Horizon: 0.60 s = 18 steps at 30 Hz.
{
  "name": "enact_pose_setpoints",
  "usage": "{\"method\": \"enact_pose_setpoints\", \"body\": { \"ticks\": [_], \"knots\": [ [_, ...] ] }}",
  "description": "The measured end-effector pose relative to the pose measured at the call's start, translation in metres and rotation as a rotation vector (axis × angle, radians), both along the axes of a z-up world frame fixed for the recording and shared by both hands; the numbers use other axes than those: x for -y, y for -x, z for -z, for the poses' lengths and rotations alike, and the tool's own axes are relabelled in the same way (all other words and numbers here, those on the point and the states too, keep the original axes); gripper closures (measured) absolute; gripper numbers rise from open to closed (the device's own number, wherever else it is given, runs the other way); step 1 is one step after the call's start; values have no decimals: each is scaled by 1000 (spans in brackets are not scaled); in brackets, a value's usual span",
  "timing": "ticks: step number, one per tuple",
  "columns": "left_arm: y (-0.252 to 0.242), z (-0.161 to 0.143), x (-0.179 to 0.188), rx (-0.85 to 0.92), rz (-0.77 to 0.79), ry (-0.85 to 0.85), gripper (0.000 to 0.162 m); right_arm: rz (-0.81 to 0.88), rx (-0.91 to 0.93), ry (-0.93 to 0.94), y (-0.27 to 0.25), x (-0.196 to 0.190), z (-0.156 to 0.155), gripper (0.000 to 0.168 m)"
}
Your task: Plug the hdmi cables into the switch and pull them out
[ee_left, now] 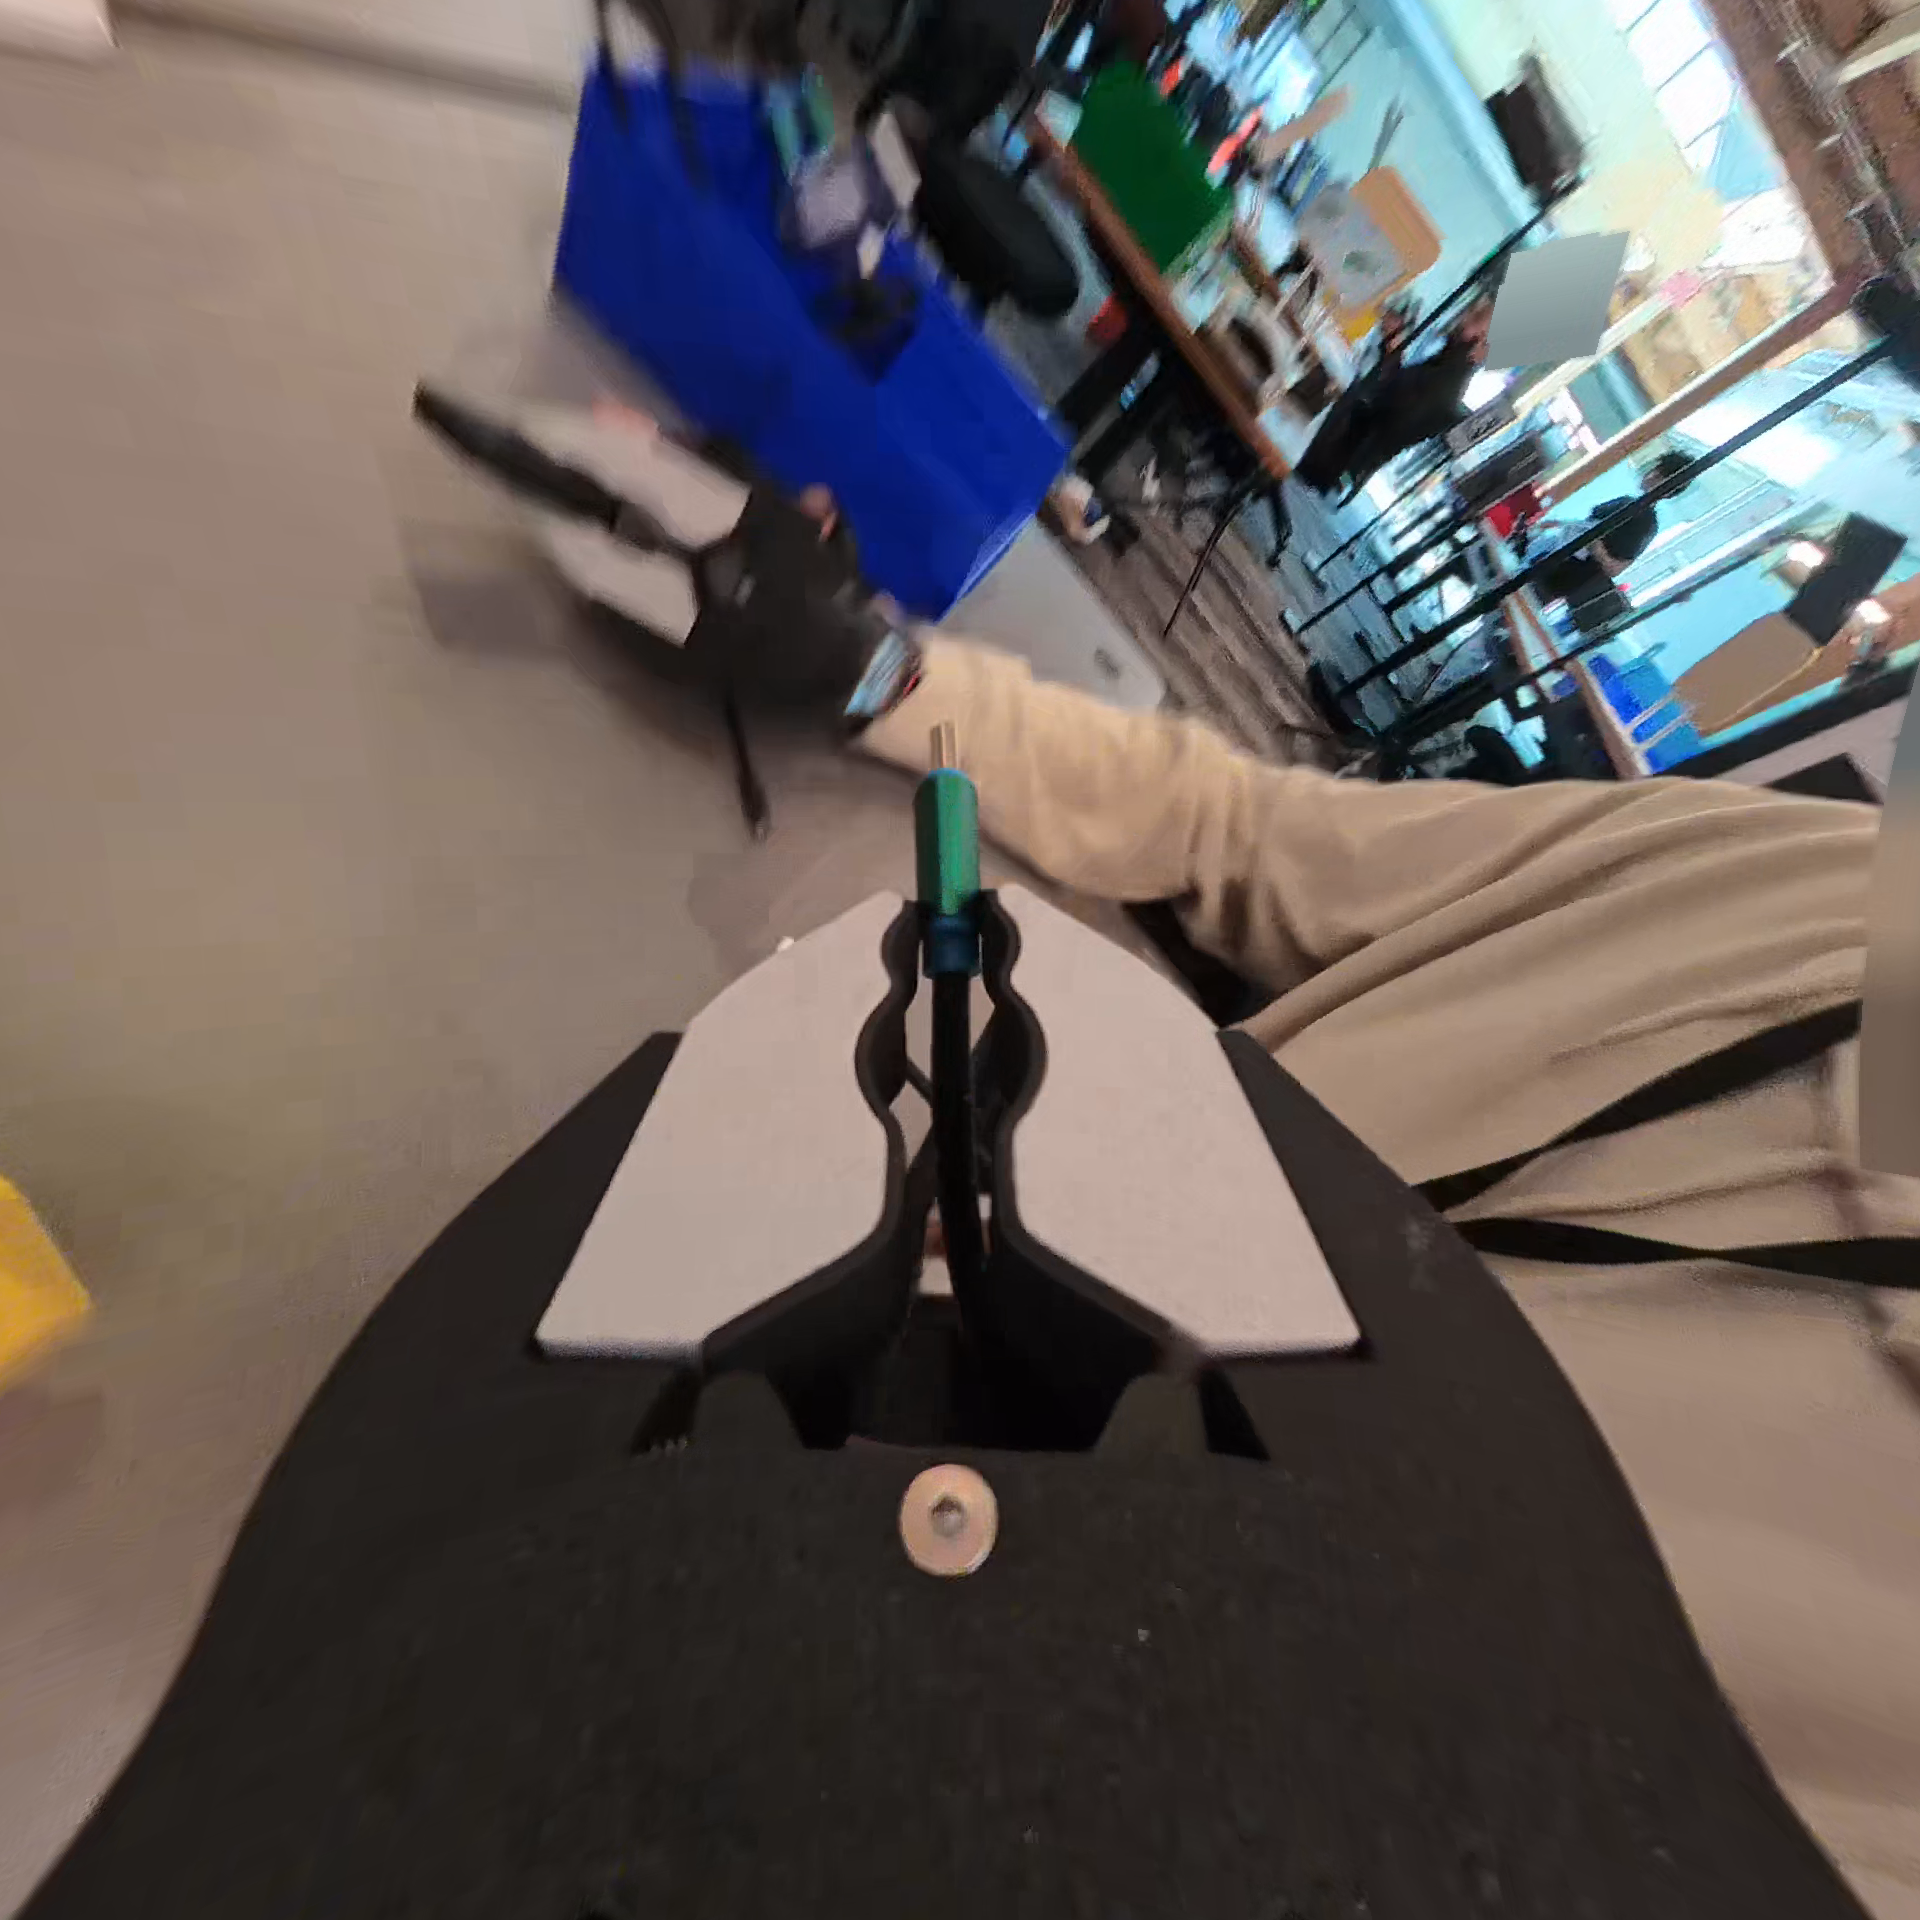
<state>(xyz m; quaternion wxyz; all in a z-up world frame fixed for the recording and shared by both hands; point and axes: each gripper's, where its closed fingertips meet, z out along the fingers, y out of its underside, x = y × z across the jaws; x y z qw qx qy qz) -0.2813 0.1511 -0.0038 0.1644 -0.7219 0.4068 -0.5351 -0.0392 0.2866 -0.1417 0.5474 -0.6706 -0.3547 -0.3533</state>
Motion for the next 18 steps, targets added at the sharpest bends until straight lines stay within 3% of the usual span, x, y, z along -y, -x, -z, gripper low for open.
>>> {"method": "enact_pose_setpoints", "body": {
  "ticks": [3, 7, 14, 18],
  "knots": [
    [-5, 87, -10, -209, -36, -1, 151, 0, -8, 2, 0, 0, 0, 154],
    [2, 150, -28, -448, -142, -227, 149, 0, -13, 5, -1, 0, 0, 154],
    [6, 168, -36, -670, -167, -845, 144, 1, -8, 11, 0, -1, 1, 154],
    [7, 168, -42, -715, -157, -1019, 143, 0, -10, 13, 0, -1, 1, 154]
  ]
}}
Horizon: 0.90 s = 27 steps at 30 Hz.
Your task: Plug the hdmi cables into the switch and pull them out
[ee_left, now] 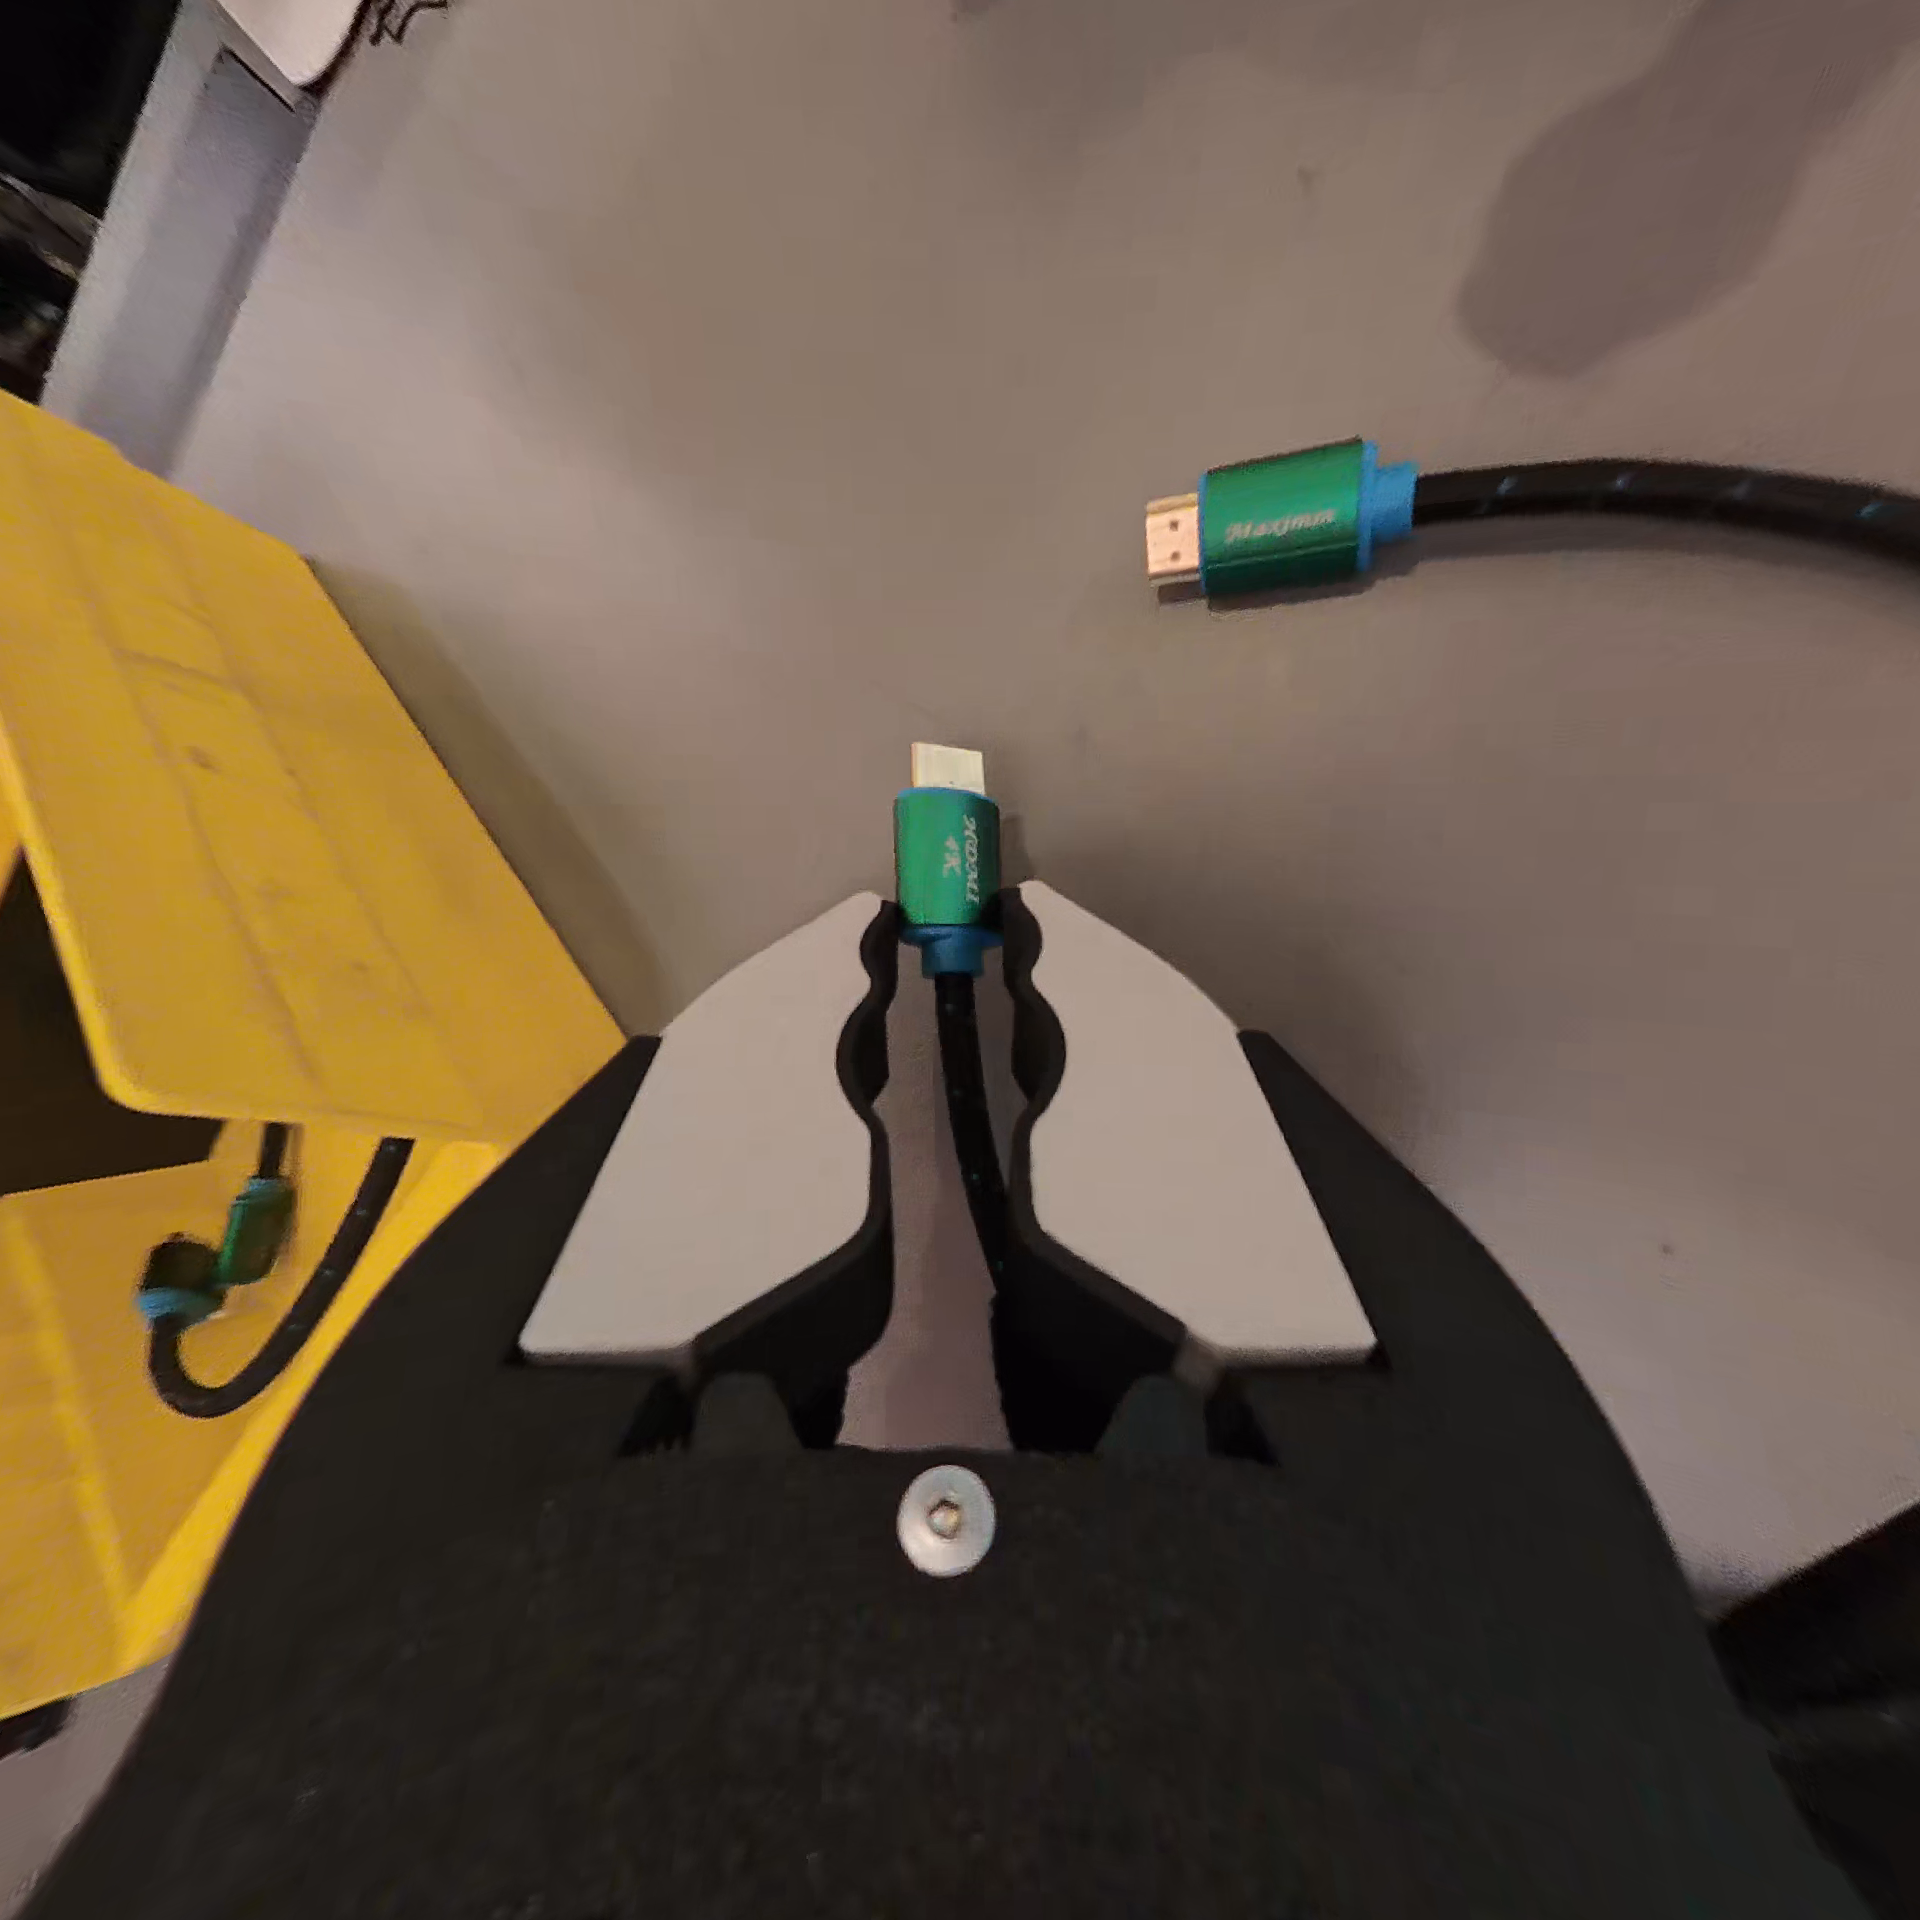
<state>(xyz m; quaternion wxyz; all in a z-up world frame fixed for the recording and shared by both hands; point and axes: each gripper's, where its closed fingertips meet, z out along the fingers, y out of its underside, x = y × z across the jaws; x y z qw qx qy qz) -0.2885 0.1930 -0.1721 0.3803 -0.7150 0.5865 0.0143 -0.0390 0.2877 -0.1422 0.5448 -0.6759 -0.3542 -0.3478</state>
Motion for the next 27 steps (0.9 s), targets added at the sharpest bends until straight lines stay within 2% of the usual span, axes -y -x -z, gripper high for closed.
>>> {"method": "enact_pose_setpoints", "body": {
  "ticks": [3, 6, 9, 14, 18, 22, 27],
  "knots": [
    [2, -1, -4, -27, 10, -54, 143, -1, -4, 0, 0, 0, 0, 154],
    [0, -6, -3, 29, 0, -7, 144, -3, -10, -4, 0, 0, -1, 154],
    [-16, -18, 2, 180, 10, 132, 144, -12, -1, -35, 1, 1, -7, 154],
    [-58, -56, -14, 388, 25, 336, 145, -73, 71, -249, 19, 16, -48, 155],
    [-101, -78, -25, 407, 87, 446, 146, -96, 154, -297, 37, 25, -54, 155],
    [-136, -77, -32, 401, 85, 546, 149, -63, 179, -268, 41, 25, -49, 155],
    [-151, -69, -32, 452, 74, 683, 150, -23, 220, -250, 38, 24, -45, 155]
  ]
}}
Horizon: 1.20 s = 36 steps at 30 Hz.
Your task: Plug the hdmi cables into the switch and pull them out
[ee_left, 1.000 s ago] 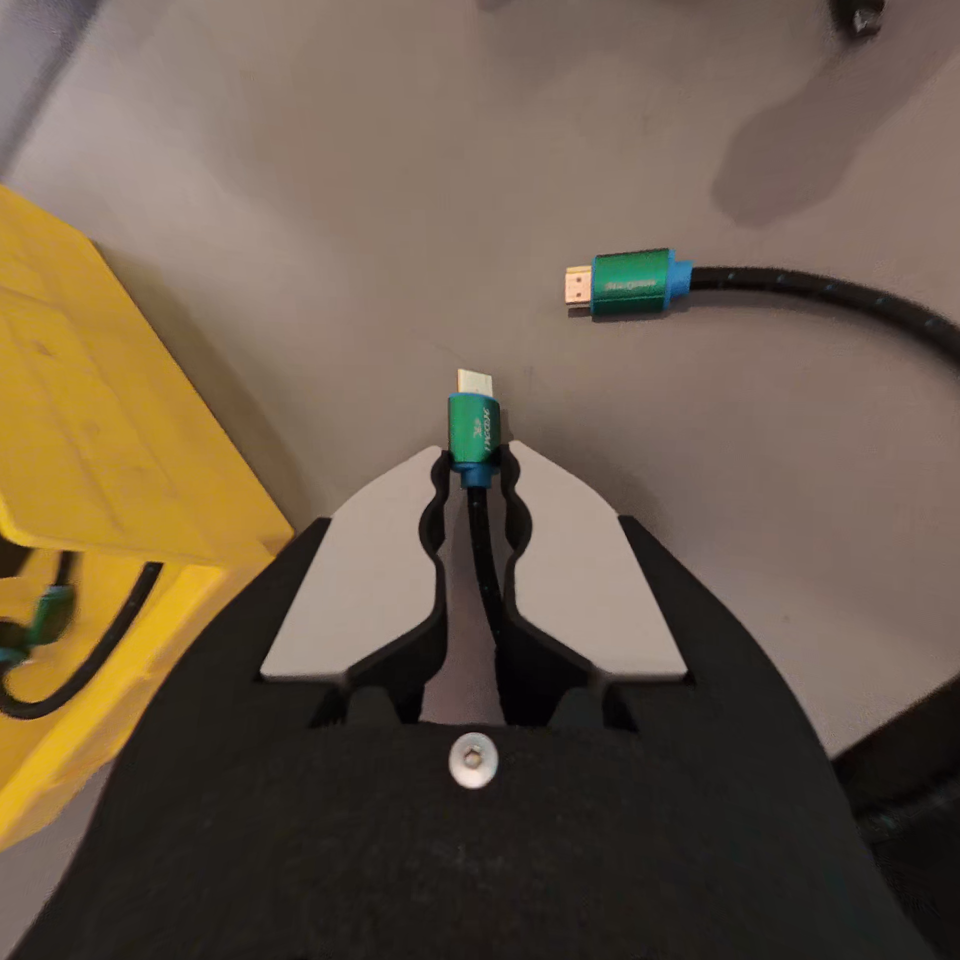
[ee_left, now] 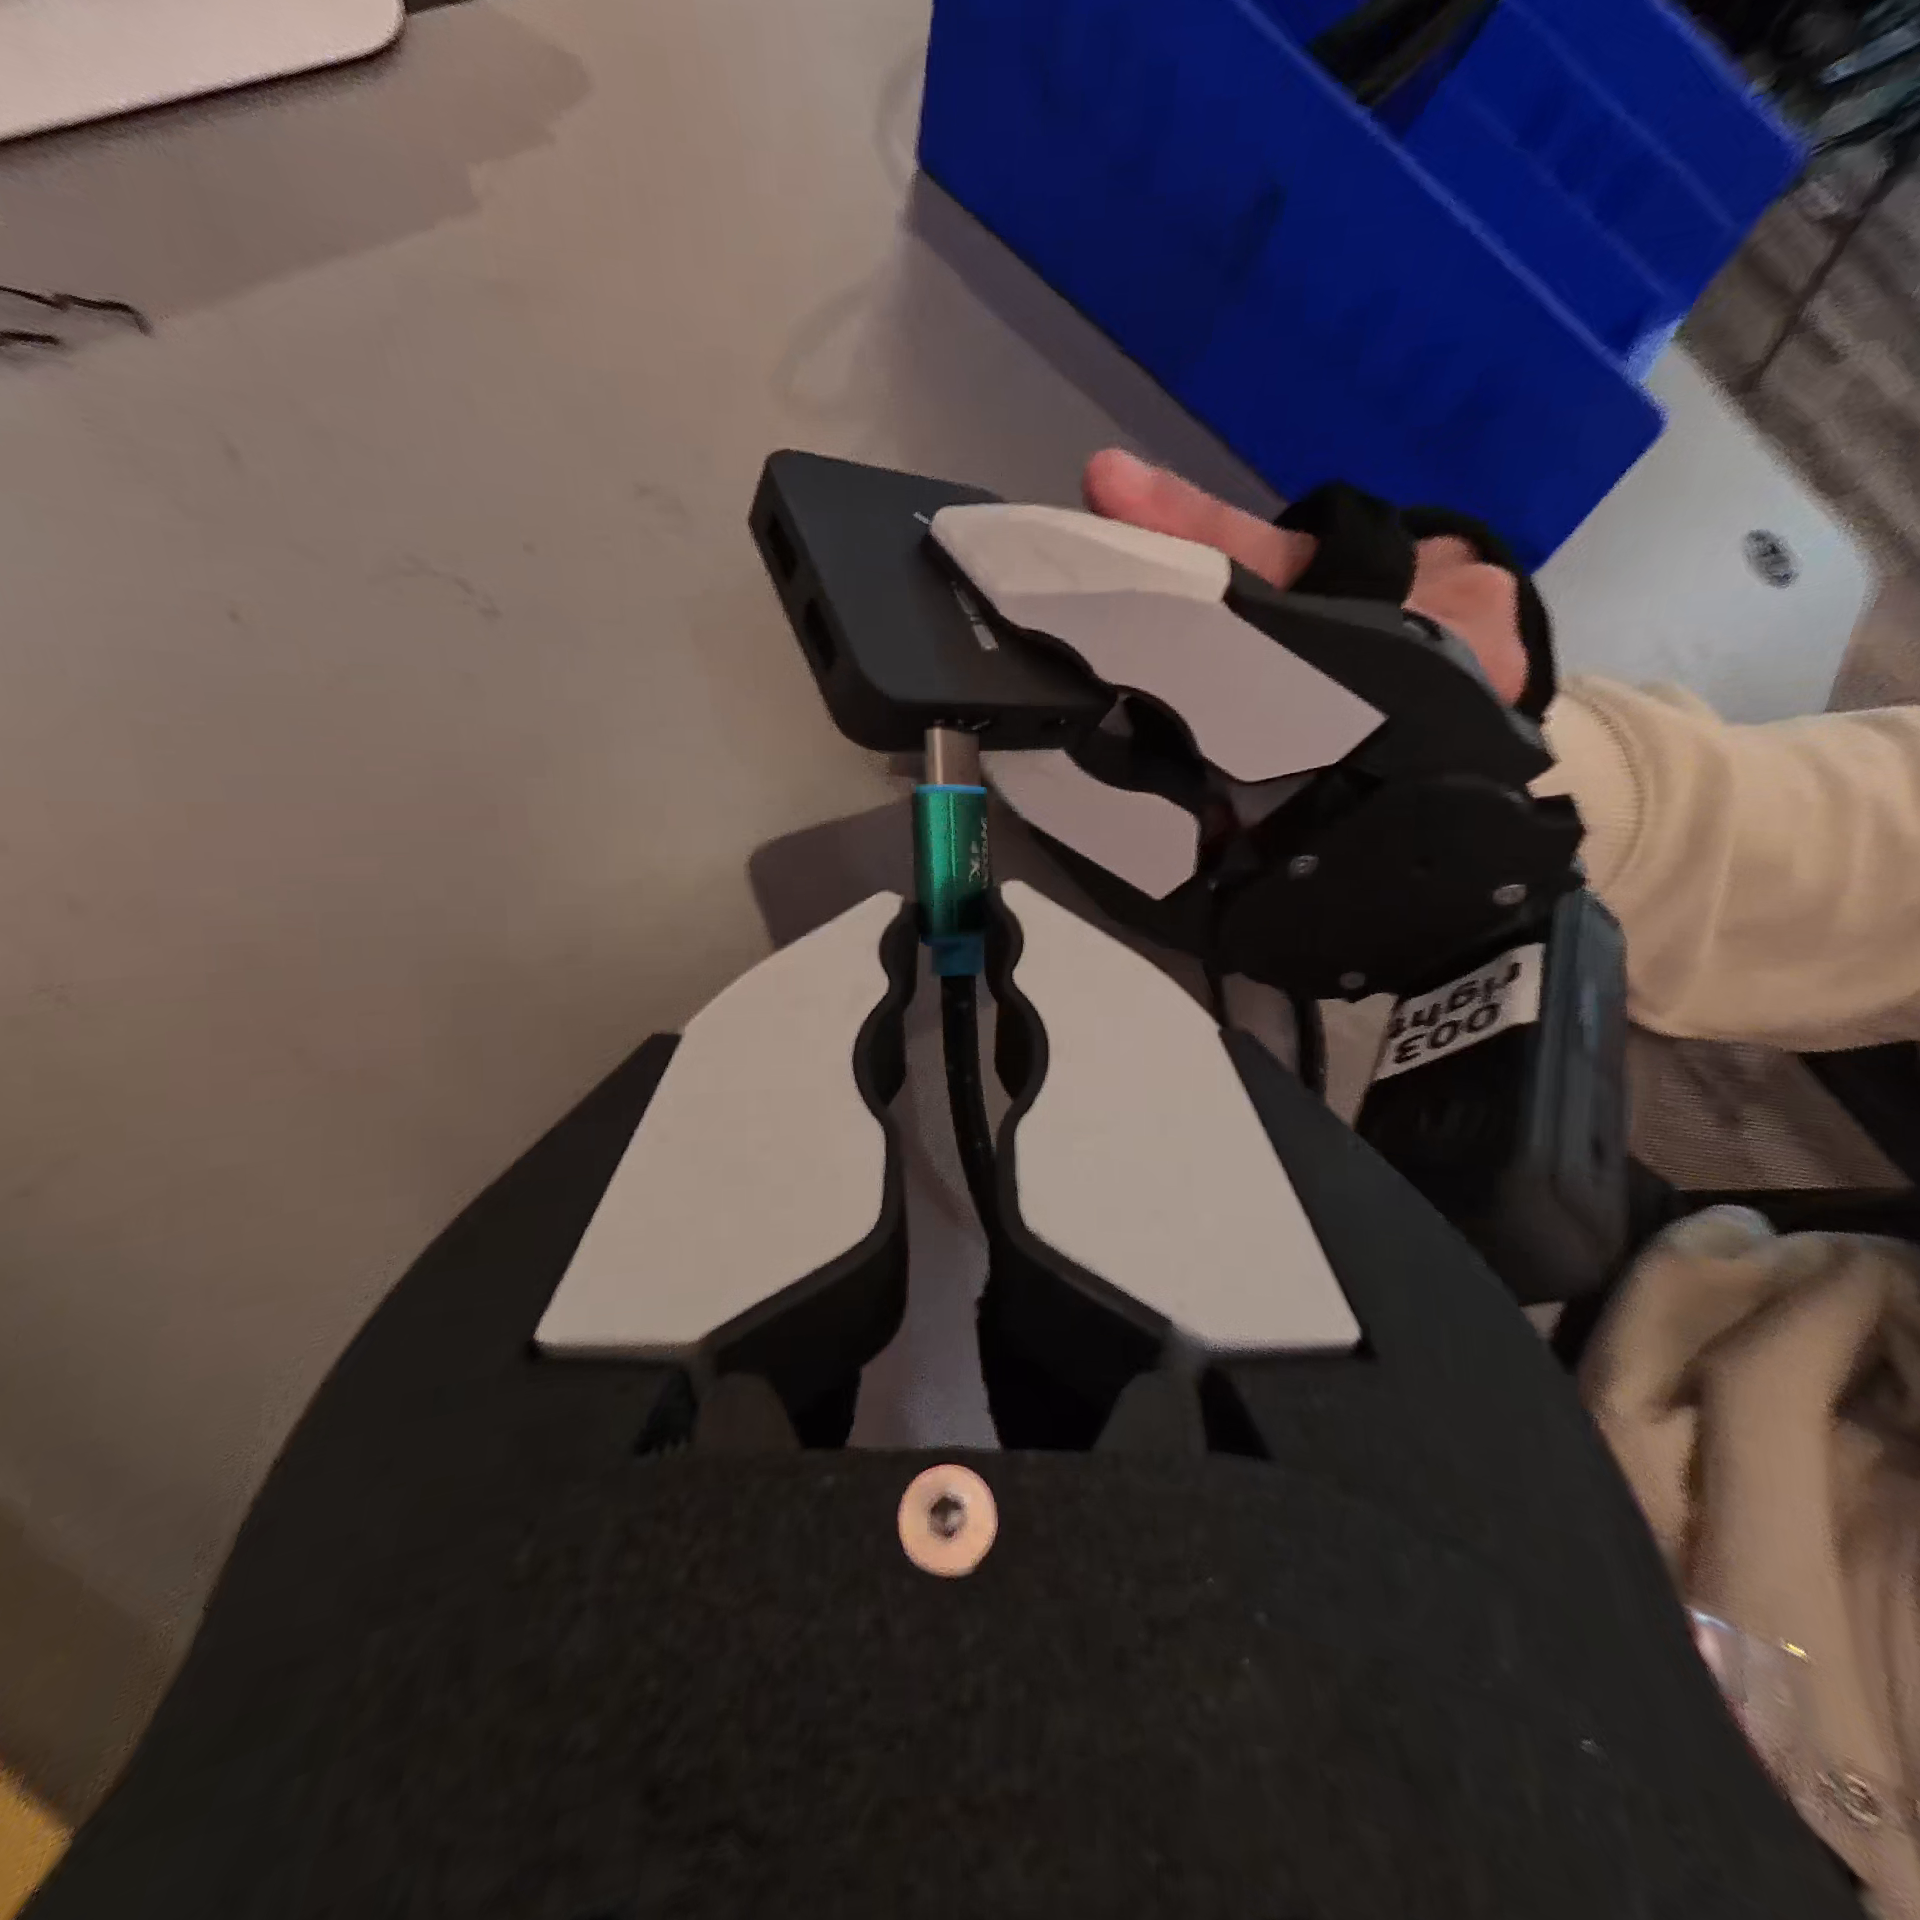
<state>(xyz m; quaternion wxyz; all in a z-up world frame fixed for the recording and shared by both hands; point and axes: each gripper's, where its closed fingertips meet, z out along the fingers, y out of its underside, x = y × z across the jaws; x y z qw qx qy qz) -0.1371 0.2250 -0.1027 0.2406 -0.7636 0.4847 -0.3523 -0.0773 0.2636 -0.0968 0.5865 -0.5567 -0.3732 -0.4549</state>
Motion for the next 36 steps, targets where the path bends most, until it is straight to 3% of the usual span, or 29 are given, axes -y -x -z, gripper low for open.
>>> {"method": "enact_pose_setpoints", "body": {
  "ticks": [3, 10, 12, 14, 16, 22, 26, 28, 31, 36],
  "knots": [
    [0, 10, -2, -1, 9, 28, 151, 6, 27, 7, -1, -2, 4, 155],
    [24, 70, -15, -314, 36, -306, 149, 73, -61, 66, -34, -13, 12, 155],
    [29, 79, -20, -380, 43, -439, 162, 80, -95, 82, -41, -16, 14, 155],
    [31, 78, -18, -372, 28, -497, 159, 80, -106, 93, -43, -17, 16, 155],
    [39, 78, -12, -368, -14, -457, 134, 74, -119, 100, -42, -16, 17, 155],
    [37, 80, -15, -295, -157, -316, 113, 61, -136, 108, -40, -17, 16, 155],
    [29, 88, -23, -275, -173, -316, 122, 57, -141, 105, -40, -16, 15, 155],
    [22, 89, -26, -280, -139, -371, 141, 55, -140, 104, -39, -17, 14, 155],
    [17, 88, -28, -326, -101, -432, 141, 49, -123, 103, -37, -16, 15, 155],
    [3, 68, -19, -263, -28, -323, 142, 27, -66, 66, -27, -13, 9, 154]
  ]
}}
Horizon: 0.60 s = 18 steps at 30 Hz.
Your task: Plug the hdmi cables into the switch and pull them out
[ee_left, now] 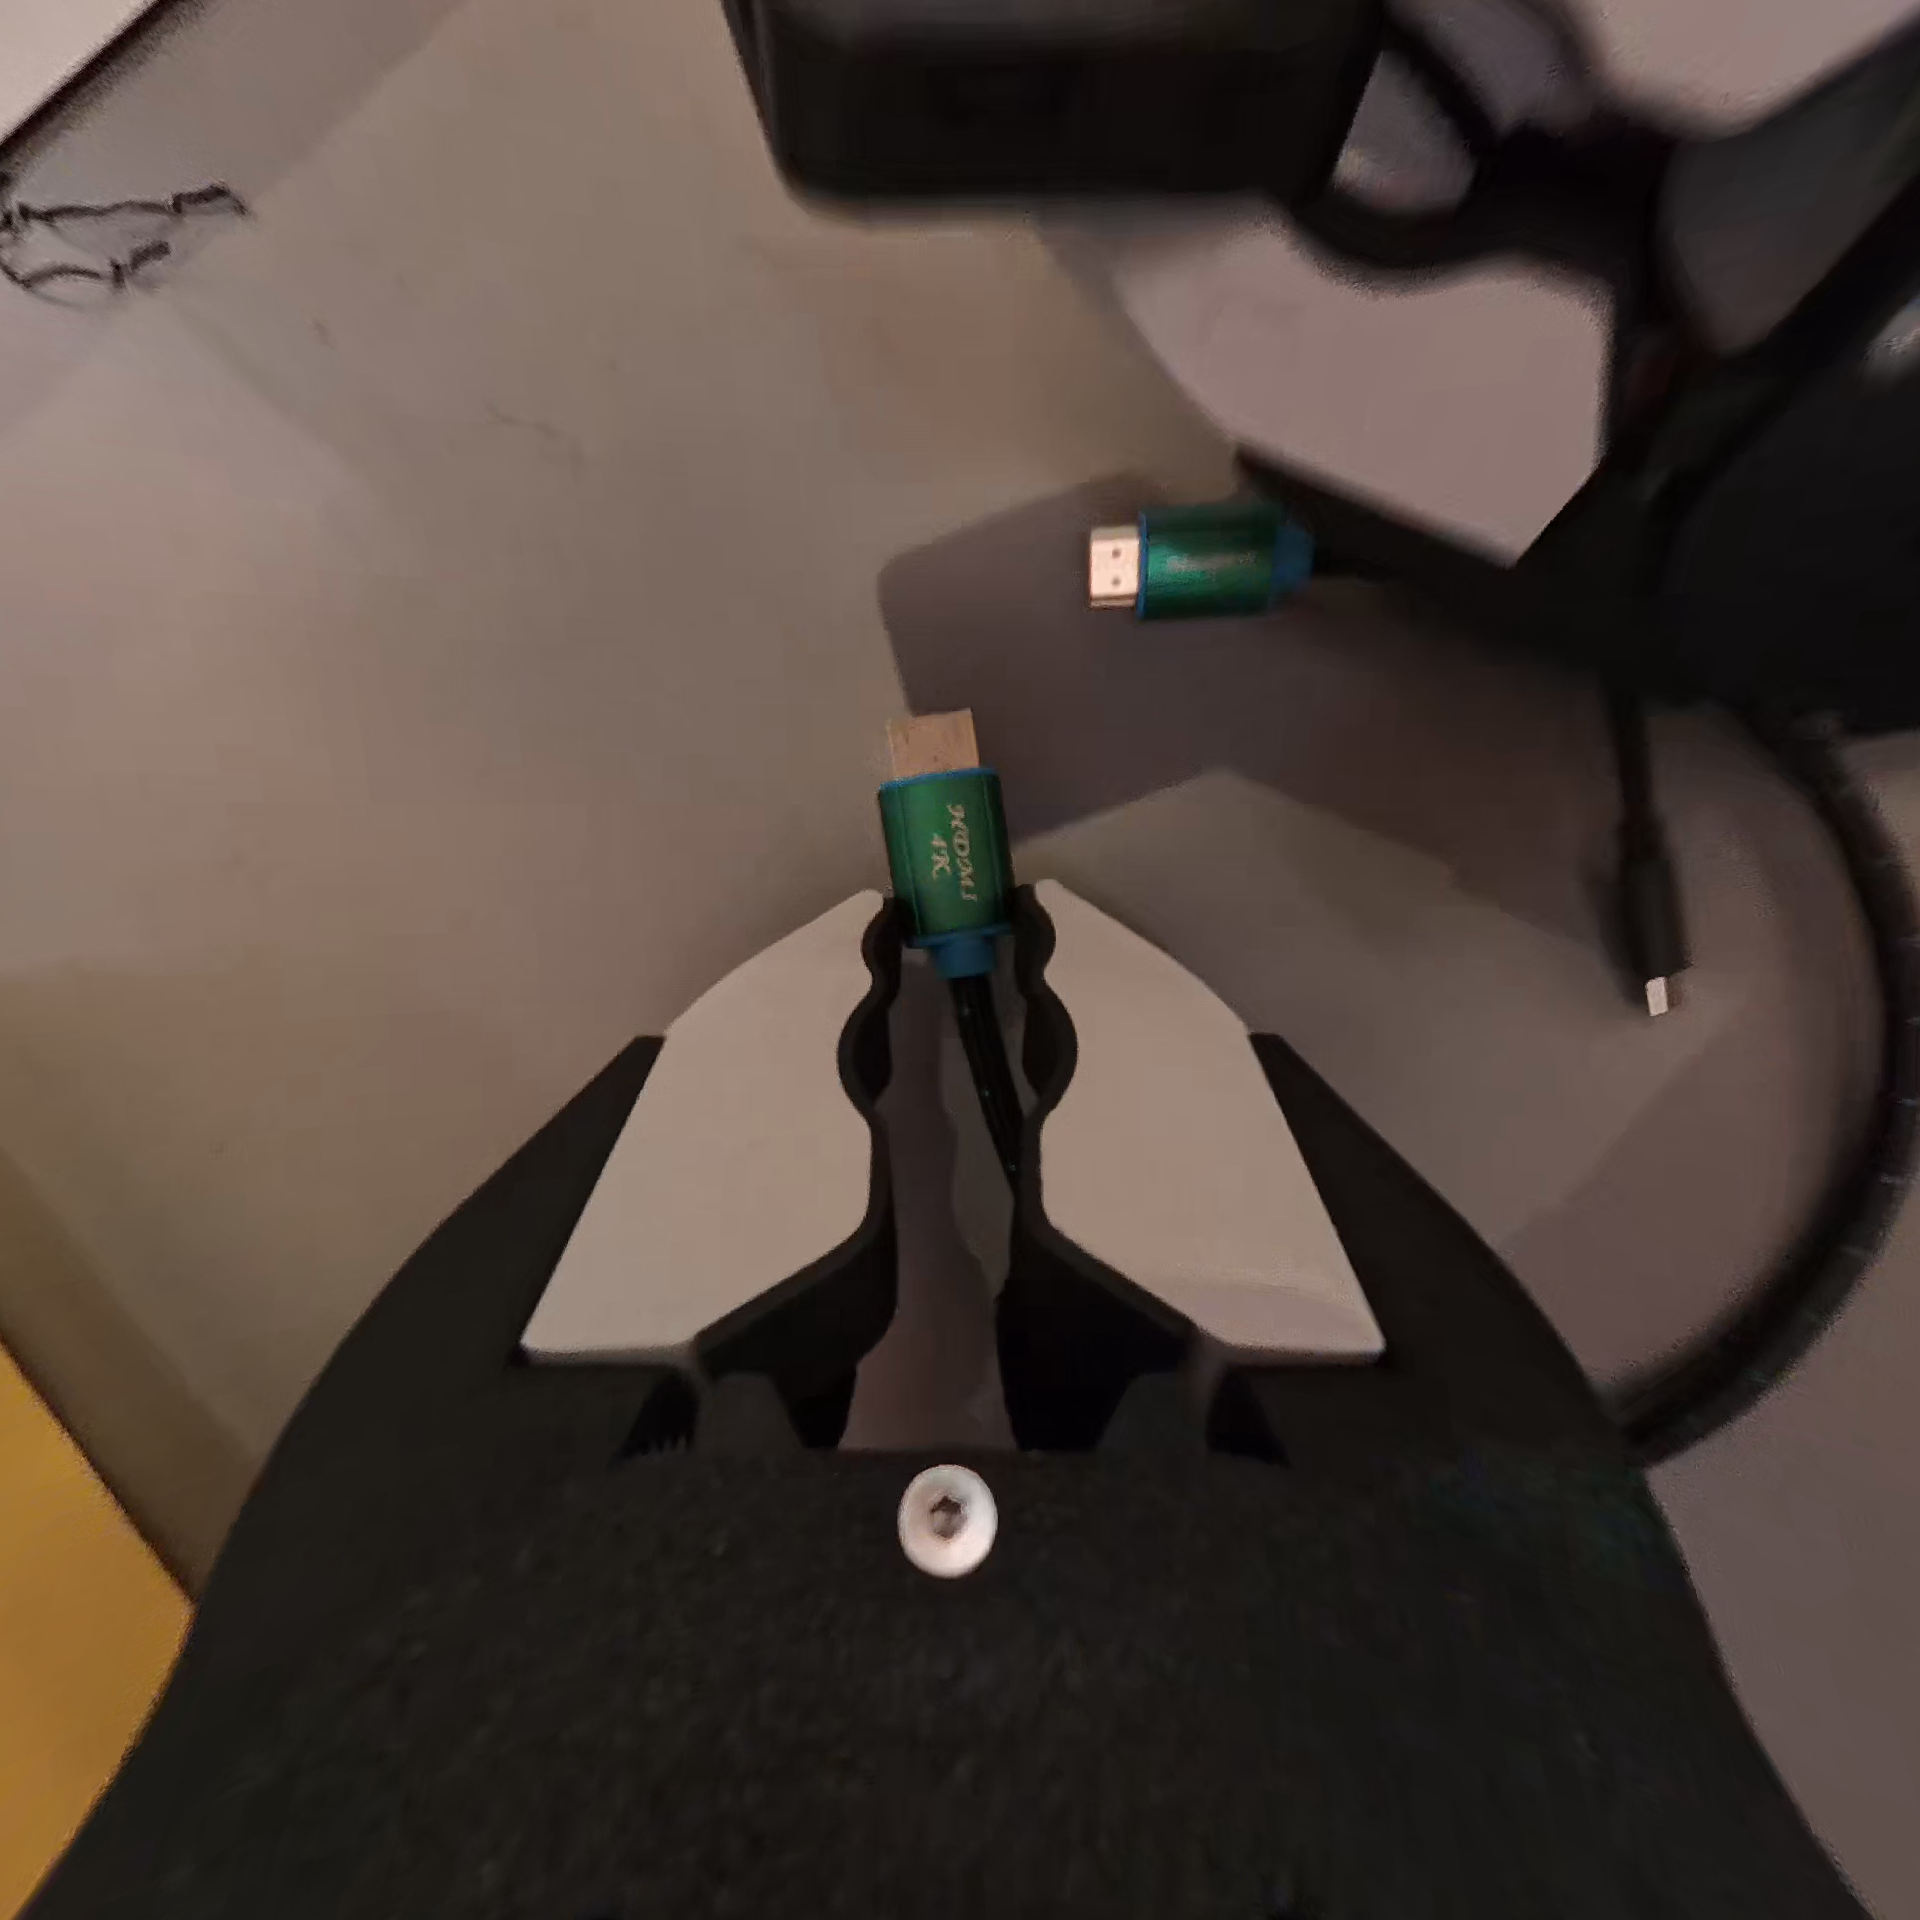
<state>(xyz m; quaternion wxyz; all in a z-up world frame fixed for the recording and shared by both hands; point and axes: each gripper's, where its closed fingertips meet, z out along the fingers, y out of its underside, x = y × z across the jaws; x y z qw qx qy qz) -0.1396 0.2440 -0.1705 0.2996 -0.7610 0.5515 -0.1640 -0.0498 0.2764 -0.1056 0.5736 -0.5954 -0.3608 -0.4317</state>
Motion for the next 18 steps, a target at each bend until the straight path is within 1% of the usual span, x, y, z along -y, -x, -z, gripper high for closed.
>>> {"method": "enact_pose_setpoints", "body": {
  "ticks": [3, 6, 9, 18],
  "knots": [
    [-7, -23, 2, 17, 43, 10, 142, 6, 78, -10, 7, 1, 1, 155],
    [-9, -32, 6, -21, 86, -17, 142, 24, 105, 26, 10, 1, 8, 154],
    [-15, -35, 11, -26, 102, -9, 142, 29, 165, 14, 14, 2, 8, 155],
    [-12, -37, 4, -17, 48, 36, 142, 29, 216, -5, 18, 4, 8, 155]
  ]
}}
